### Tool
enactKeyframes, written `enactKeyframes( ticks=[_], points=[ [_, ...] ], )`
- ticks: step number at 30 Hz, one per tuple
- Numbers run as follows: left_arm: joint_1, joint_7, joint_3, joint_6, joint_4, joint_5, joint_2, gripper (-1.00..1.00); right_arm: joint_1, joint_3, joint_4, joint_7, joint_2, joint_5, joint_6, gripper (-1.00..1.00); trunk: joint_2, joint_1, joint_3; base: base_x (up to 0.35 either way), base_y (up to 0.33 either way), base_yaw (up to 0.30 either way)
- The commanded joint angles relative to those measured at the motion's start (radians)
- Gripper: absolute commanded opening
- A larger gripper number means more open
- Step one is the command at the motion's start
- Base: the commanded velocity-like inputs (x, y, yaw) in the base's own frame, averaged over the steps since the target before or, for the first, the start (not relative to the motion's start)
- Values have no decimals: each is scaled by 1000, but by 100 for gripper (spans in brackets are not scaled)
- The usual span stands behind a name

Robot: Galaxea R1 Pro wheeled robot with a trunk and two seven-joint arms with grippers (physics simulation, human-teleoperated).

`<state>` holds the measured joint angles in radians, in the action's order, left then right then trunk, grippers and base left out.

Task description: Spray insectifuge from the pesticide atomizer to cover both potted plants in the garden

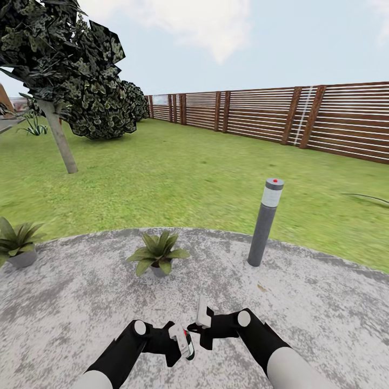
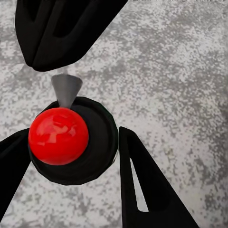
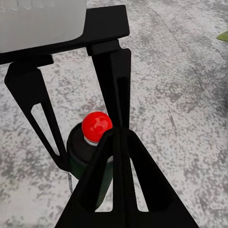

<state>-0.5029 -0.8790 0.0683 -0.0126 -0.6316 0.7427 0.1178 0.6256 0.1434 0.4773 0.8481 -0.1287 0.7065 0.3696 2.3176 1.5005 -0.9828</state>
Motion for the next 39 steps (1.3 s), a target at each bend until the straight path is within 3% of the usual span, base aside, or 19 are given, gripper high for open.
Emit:
enactKeyframes(
  ticks=[1,33,39],
  points=[
    [0,-3,-1,-1,-2,7,0,-100,0,-1,1,0,0,8,5,-100,0,0,-1,0,0,0],
    [-2,-1,-8,-3,-1,0,-4,-100,0,-1,0,0,0,8,5,-100,0,0,-1,0,0,0],
    [-2,57,-5,3,37,11,-24,-100,0,-1,0,0,0,8,5,-100,0,0,-1,0,0,0]
  ],
)
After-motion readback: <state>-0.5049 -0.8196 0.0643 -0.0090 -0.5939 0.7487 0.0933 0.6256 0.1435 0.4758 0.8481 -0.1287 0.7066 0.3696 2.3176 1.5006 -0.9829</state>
